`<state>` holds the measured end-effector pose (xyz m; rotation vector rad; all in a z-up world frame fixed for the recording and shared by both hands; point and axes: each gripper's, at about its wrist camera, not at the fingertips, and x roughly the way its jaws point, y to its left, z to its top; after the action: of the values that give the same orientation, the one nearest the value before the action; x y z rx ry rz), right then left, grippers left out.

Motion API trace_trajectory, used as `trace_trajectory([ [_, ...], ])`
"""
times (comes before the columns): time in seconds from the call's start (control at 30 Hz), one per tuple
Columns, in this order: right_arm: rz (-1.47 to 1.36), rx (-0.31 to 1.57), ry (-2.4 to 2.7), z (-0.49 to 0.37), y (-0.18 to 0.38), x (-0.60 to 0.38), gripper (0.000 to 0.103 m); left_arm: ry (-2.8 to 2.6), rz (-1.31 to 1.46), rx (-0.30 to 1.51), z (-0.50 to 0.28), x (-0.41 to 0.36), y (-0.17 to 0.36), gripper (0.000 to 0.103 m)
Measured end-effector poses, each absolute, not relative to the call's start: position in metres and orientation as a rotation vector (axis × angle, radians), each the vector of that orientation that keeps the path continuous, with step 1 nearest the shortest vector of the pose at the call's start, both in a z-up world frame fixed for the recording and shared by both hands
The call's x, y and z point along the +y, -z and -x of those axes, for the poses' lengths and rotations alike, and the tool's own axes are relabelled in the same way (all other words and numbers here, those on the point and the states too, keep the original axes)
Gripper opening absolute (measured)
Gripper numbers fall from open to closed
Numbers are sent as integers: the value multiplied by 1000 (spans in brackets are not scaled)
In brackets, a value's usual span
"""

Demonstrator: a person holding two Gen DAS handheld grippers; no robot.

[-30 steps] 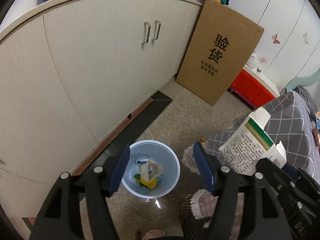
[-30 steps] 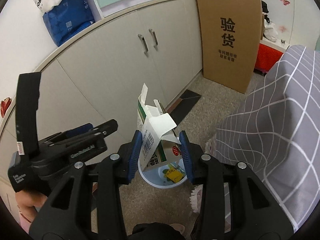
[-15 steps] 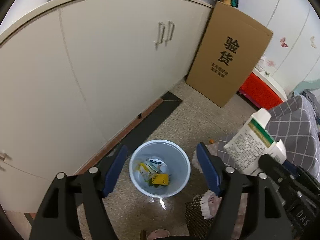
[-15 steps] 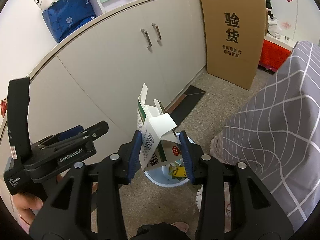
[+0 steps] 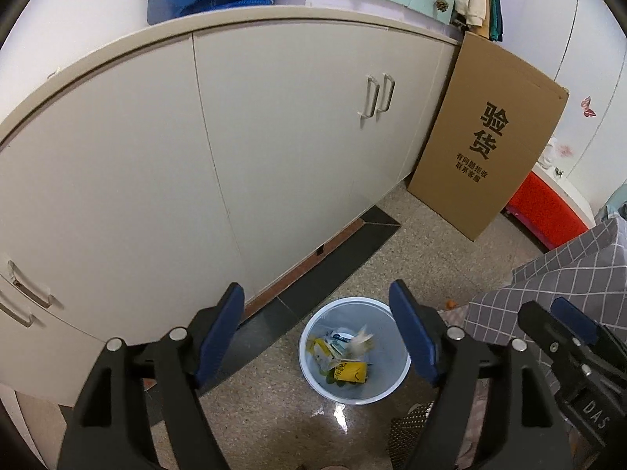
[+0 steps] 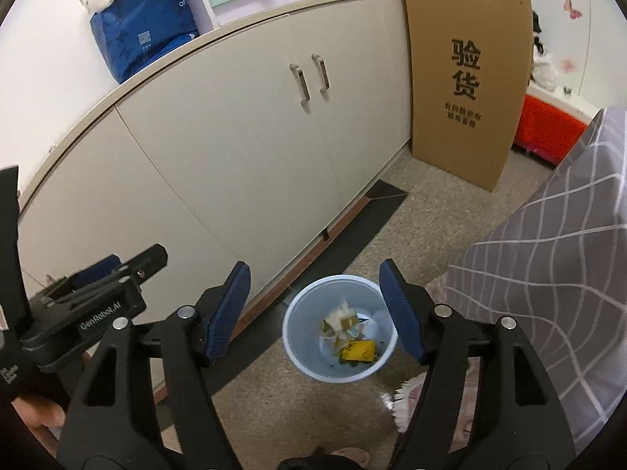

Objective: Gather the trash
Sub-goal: 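Carry both cartons over the wastebasket and open both tools to drop them, then move both open tools back toward the table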

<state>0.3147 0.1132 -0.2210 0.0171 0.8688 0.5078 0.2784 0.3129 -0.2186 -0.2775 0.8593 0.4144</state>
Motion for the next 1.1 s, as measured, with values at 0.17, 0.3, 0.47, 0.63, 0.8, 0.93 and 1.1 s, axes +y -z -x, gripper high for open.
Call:
trace_trajectory([
  [0.17, 8, 819, -482, -303, 203, 102, 69, -386, 273, 835, -274, 299, 203, 75],
  [0.3, -26, 762, -482, -290, 178, 81, 69, -352, 254, 790, -270, 280, 179, 76],
  [0.47, -74, 693, -465, -274, 145, 45, 71, -294, 225, 732, -264, 246, 150, 77],
  [0.63, -115, 623, -416, -257, 113, -11, 72, -182, 178, 695, -265, 190, 123, 77],
  [0.8, -163, 586, -318, -247, 99, -82, 72, -52, 125, 681, -273, 116, 105, 77],
  [0.93, -210, 565, -211, -239, 95, -147, 72, 89, 59, 680, -277, 44, 101, 77],
  [1.1, -271, 533, -70, -223, 97, -228, 72, 220, -58, 673, -281, -47, 105, 77],
])
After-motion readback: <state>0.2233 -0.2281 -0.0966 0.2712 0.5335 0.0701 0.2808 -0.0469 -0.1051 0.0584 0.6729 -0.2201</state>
